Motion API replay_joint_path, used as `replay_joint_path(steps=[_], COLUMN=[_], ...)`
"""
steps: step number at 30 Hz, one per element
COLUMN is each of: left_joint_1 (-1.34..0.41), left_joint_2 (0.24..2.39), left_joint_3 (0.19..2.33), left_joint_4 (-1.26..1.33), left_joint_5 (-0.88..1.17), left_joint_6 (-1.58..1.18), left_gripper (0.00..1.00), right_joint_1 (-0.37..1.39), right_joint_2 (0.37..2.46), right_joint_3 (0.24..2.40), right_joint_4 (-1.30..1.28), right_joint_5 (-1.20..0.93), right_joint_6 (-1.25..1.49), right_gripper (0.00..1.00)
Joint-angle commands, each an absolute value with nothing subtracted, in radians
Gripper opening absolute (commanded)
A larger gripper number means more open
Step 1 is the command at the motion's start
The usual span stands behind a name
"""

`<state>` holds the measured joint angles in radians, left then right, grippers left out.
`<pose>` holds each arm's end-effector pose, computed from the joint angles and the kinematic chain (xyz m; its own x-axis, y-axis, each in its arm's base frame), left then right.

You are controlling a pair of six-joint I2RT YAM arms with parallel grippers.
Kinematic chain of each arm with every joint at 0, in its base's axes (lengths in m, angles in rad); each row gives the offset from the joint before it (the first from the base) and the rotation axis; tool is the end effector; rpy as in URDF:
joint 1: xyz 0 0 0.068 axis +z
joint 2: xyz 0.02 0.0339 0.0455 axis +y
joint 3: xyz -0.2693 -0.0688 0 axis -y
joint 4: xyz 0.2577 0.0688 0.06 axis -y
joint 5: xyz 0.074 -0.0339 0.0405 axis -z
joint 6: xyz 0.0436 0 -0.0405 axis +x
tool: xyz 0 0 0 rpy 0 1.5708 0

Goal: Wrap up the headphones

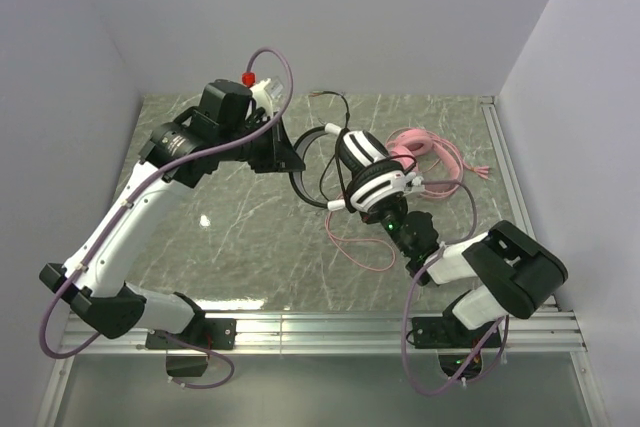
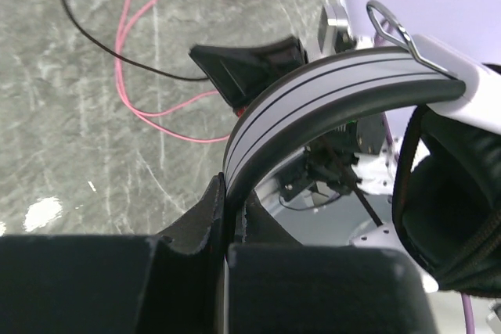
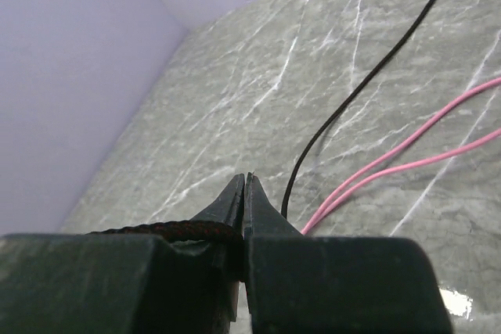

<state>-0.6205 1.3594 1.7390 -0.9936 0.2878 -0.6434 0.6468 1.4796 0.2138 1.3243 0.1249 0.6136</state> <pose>0.2168 -0.1701 0.4613 -0.8227 -0.1191 -0.5558 0.3159 0.7172 -0.6212 0.2005 0.1446 0.1607 -0.2490 0.5279 -0.8120 -0.4346 0.6883 0.5808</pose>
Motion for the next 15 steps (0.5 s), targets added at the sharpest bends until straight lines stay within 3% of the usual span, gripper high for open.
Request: replay_joint_path(steps=[1,9,15], left_joint_1=[-0.618,-0.618,-0.618], left_joint_2=[1.289,1.24,1.203], left_joint_3=[1.732,1.62,1.539], left_joint_4=[-0.841,-0.72,-0.695], left_joint_5=[0.463,0.616,0.646], left_joint_6=[-0.67,-0.657,-0.603], left_gripper=[0.0,0.0,0.0], right_joint_1=[0.589,0.468,0.4], right_joint_2=[1.474,1.526,1.525], right_joint_3=[0.232,0.284,0.357], right_joint_4=[1.325,1.347,1.237], right_joint_5=[0.032,-0.211,-0.241], right_joint_6=[0.655,0.71,0.758], right_gripper=[0.02,0.02,0.06])
